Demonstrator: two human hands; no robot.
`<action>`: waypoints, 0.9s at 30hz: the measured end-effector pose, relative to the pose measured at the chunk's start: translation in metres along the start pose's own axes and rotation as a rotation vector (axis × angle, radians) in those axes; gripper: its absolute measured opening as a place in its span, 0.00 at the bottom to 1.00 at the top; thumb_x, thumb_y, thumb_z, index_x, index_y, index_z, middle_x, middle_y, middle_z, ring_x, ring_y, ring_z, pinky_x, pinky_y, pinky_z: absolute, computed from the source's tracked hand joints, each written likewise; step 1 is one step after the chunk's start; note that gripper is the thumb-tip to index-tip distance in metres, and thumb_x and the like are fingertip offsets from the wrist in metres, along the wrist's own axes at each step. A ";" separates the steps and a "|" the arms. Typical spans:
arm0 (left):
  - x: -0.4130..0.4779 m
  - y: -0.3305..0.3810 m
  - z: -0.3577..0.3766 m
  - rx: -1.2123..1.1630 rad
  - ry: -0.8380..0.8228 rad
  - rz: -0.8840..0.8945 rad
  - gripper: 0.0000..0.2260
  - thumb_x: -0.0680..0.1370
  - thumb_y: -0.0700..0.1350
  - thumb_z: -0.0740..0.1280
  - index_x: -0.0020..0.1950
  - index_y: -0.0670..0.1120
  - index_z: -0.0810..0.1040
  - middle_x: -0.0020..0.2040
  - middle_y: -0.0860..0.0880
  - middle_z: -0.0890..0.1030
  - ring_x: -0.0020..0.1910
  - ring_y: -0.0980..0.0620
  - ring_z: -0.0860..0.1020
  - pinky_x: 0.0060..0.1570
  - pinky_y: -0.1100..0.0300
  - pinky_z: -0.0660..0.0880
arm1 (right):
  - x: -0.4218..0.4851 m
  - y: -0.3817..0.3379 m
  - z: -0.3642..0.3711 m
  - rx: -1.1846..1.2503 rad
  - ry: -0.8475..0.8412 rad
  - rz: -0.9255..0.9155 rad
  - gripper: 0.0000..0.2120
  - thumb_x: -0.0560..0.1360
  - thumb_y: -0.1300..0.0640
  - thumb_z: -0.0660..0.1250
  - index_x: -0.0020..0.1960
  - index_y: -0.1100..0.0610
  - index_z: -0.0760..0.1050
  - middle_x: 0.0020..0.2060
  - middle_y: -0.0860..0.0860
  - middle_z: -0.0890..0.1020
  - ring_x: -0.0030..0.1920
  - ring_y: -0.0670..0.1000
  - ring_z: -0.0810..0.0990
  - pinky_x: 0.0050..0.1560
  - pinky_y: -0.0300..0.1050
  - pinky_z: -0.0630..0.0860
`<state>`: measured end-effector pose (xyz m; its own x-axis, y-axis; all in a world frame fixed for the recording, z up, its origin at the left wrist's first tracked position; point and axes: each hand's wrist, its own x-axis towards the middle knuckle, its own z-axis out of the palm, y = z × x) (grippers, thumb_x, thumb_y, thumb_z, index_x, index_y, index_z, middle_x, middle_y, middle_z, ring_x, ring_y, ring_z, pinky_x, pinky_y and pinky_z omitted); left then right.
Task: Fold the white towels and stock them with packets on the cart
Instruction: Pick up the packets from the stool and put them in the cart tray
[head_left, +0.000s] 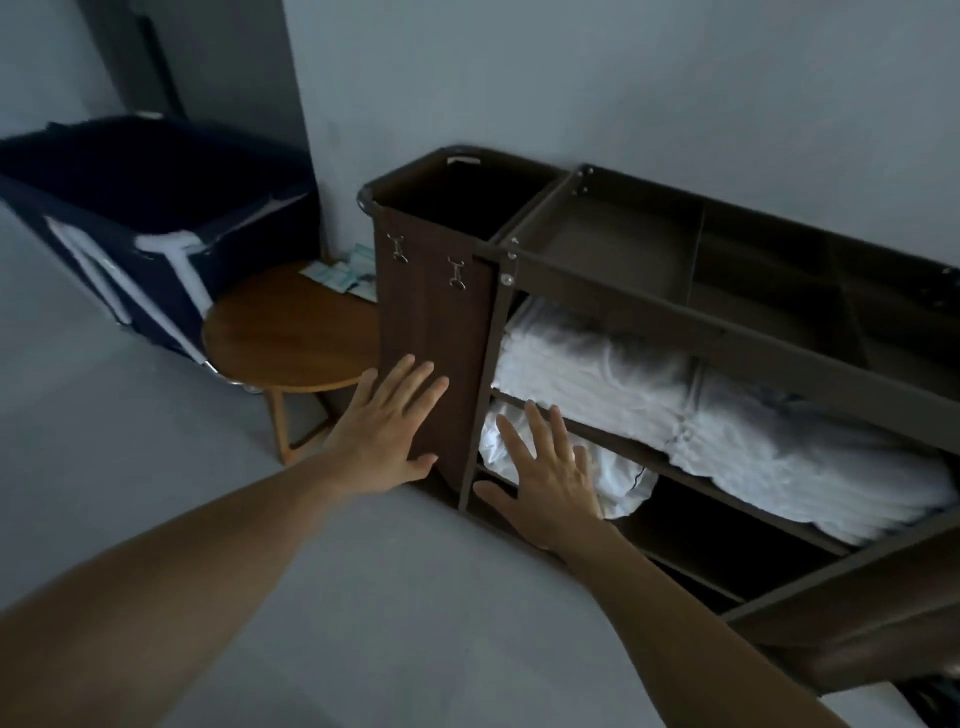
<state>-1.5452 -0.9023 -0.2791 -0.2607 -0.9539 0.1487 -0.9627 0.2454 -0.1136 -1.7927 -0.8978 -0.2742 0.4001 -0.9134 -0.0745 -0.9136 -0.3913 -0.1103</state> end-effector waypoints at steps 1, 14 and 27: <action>-0.007 -0.007 -0.003 0.000 -0.009 -0.028 0.45 0.74 0.67 0.62 0.81 0.48 0.45 0.81 0.45 0.48 0.80 0.44 0.42 0.74 0.39 0.50 | 0.005 -0.010 -0.005 -0.013 0.002 -0.028 0.41 0.73 0.25 0.46 0.79 0.41 0.37 0.78 0.48 0.33 0.77 0.55 0.29 0.76 0.65 0.49; -0.068 -0.223 -0.001 -0.053 0.023 -0.302 0.44 0.74 0.65 0.63 0.79 0.52 0.40 0.81 0.47 0.47 0.80 0.46 0.41 0.75 0.39 0.49 | 0.150 -0.216 -0.028 -0.099 -0.031 -0.285 0.39 0.77 0.29 0.50 0.80 0.44 0.40 0.79 0.49 0.37 0.78 0.56 0.33 0.75 0.64 0.50; -0.045 -0.416 0.016 -0.052 -0.121 -0.372 0.43 0.77 0.64 0.61 0.80 0.51 0.39 0.81 0.48 0.39 0.79 0.46 0.36 0.75 0.40 0.42 | 0.300 -0.363 -0.020 -0.069 -0.109 -0.282 0.36 0.78 0.31 0.49 0.80 0.45 0.44 0.79 0.49 0.38 0.78 0.55 0.34 0.75 0.64 0.48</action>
<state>-1.1317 -0.9643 -0.2542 0.1136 -0.9921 0.0529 -0.9931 -0.1150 -0.0235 -1.3420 -1.0319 -0.2371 0.6402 -0.7521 -0.1566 -0.7669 -0.6374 -0.0740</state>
